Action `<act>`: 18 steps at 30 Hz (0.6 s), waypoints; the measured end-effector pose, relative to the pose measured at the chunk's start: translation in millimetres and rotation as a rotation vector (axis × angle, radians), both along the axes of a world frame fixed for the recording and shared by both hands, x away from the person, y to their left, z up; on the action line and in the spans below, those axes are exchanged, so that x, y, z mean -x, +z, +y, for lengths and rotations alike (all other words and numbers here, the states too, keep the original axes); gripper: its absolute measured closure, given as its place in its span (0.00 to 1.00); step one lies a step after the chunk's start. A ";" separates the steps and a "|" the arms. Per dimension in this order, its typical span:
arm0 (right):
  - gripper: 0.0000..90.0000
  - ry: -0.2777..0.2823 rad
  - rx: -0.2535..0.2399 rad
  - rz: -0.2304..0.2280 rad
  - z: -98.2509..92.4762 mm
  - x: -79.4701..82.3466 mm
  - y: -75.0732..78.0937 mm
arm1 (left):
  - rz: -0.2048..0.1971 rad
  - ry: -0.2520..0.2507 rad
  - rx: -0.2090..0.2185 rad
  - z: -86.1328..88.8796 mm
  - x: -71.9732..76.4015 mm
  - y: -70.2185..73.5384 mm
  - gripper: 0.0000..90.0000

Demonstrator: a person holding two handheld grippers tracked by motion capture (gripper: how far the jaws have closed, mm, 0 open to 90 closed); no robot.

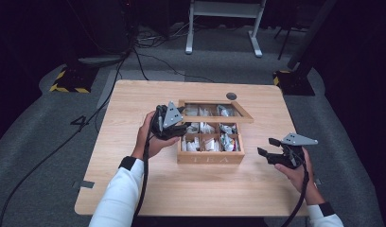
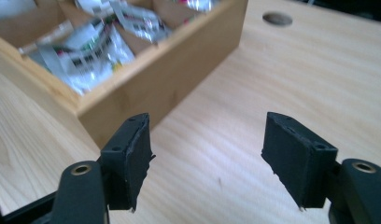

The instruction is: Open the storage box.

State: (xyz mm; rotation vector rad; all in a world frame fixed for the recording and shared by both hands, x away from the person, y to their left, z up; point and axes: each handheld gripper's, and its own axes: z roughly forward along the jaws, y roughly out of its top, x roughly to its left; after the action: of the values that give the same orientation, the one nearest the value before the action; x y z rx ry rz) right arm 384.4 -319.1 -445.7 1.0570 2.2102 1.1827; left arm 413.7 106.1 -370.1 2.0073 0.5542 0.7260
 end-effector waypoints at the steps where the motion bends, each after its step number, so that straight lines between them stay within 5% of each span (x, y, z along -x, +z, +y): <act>1: 0.37 0.000 0.000 0.000 0.0 0.0 0.0 | 0.000 0.000 0.001 0.4 -1.4 1.5 0.54; 6: 0.36 -0.018 -0.016 0.066 -11.1 3.4 -21.1 | 0.003 -0.002 0.037 2.6 -10.2 9.2 0.55; 18: 0.36 -0.053 -0.007 0.108 -27.0 3.5 -44.7 | 0.021 0.014 0.102 5.3 -30.5 24.6 0.57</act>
State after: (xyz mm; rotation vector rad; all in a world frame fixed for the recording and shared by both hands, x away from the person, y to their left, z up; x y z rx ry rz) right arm 380.9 -346.1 -490.4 1.2006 2.2461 1.1360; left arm 444.2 111.5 -345.4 1.9201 0.6062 0.6728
